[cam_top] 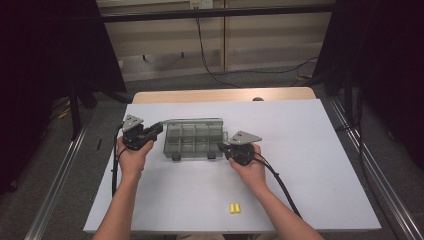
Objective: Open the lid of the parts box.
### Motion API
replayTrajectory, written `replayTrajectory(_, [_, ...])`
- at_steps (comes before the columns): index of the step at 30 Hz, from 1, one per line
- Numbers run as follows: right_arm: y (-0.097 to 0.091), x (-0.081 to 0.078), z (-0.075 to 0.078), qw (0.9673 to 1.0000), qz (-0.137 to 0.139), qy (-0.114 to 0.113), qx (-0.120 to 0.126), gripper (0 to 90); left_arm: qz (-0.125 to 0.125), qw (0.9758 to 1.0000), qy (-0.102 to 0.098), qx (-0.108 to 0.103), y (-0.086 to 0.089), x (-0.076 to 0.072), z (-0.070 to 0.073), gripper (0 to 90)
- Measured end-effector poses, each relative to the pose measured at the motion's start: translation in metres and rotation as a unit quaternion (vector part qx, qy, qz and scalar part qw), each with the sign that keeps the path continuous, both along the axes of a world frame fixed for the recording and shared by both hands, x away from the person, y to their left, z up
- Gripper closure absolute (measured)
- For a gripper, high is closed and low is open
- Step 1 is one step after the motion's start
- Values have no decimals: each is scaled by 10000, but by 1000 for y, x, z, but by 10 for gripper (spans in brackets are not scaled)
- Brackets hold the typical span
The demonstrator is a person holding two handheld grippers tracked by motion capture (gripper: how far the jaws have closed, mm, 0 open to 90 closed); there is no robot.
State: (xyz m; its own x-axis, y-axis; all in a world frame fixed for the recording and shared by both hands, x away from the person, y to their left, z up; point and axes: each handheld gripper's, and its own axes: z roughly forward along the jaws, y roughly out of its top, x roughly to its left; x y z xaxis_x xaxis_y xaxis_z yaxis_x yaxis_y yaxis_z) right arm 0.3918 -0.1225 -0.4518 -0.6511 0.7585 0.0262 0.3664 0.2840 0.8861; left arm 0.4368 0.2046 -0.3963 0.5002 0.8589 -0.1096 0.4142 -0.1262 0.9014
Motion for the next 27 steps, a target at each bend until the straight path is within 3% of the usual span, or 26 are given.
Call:
replayTrajectory(6, [0,0,0,10000,0,-8,-2,900,71,9999,4,-82,-2,10,2,822])
replayTrajectory(12, [0,1,-1,10000,4,-16,19,900,120,9999,-55,81,-5,16,7,822])
replayTrajectory(27, [0,1,-2,10000,22,-13,48,900,220,9997,-117,73,-9,34,11,827])
